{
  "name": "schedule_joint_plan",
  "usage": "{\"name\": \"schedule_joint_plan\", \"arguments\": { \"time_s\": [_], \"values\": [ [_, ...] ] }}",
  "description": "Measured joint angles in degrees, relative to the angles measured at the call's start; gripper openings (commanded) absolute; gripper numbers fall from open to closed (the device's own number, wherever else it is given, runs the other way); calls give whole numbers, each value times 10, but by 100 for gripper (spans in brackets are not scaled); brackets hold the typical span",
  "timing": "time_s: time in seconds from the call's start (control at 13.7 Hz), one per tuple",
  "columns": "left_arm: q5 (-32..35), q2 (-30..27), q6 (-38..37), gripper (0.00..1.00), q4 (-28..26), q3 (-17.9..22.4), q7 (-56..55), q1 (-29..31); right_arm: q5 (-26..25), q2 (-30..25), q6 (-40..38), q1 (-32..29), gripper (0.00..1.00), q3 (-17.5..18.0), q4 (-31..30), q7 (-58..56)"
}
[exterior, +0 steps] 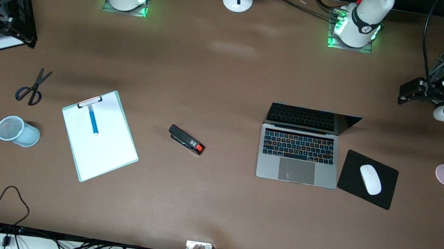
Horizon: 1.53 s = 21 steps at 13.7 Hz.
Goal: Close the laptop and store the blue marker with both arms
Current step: 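Move the right gripper toward the blue marker while the left gripper approaches the laptop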
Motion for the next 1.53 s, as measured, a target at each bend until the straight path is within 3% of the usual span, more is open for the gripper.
{"name": "schedule_joint_plan", "arguments": {
  "time_s": [0.73,0.88,0.95,1.09,1.53],
  "values": [
    [-1,0,-2,97,2,-4,-2,-1,0,20,26,1,100,0,-8,-1],
    [-1,0,-7,47,2,-11,-2,-2,0,45,42,2,100,0,-12,-2],
    [-5,1,-7,28,2,-12,-2,-2,0,59,53,4,100,1,-15,-6],
    [-22,2,-11,1,2,-14,-4,-5,0,83,93,9,100,1,-29,-34],
    [-27,8,-30,0,-1,-20,-18,-21,0,120,196,17,100,1,-99,-103]
  ]
}}
